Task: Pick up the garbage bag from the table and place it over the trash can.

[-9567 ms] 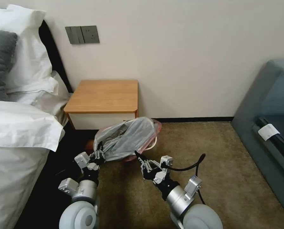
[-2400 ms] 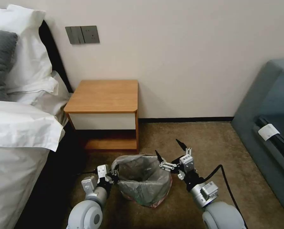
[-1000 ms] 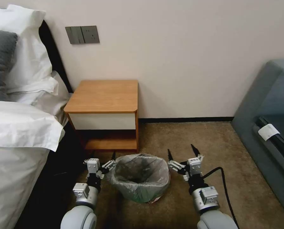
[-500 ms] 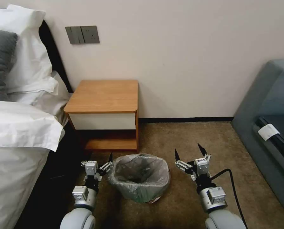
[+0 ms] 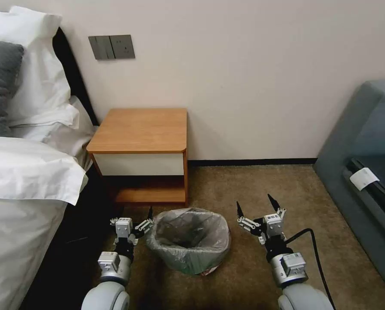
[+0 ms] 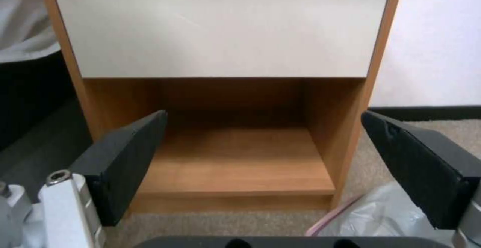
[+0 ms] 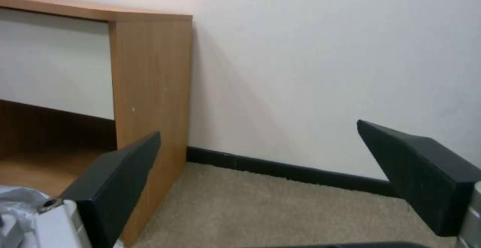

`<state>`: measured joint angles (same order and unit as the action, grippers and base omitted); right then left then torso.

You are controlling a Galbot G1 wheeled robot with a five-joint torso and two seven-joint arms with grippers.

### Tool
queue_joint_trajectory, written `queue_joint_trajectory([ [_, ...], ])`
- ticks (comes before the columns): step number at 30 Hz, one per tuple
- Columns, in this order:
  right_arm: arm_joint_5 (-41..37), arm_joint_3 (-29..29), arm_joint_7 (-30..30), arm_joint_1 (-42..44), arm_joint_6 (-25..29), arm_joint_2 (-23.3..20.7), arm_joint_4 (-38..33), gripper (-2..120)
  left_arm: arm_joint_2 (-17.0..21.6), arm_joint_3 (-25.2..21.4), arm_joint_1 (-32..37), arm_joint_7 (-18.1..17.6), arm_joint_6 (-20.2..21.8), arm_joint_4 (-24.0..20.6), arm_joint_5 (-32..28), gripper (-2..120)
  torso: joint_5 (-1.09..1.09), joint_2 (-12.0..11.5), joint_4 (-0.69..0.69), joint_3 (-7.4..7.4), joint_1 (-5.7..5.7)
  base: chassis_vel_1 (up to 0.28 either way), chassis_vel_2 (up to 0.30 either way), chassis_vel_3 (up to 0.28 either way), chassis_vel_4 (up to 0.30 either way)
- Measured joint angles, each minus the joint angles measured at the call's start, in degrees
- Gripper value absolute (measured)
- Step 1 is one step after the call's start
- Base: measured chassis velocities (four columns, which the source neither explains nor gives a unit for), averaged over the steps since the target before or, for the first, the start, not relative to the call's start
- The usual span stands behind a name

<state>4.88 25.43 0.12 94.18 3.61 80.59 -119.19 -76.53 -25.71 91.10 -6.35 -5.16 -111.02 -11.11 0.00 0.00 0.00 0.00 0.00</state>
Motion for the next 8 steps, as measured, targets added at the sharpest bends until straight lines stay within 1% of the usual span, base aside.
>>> queue_joint_trajectory([
  [8, -0.03, -0.02, 0.0, 0.0, -0.01, -0.01, 0.0, 100, 0.0, 0.0, 0.0, -0.01, 0.06, 0.0, -0.04, 97, 0.0, 0.0, 0.0, 0.0, 0.0, 0.0, 0.0, 0.0, 0.0],
])
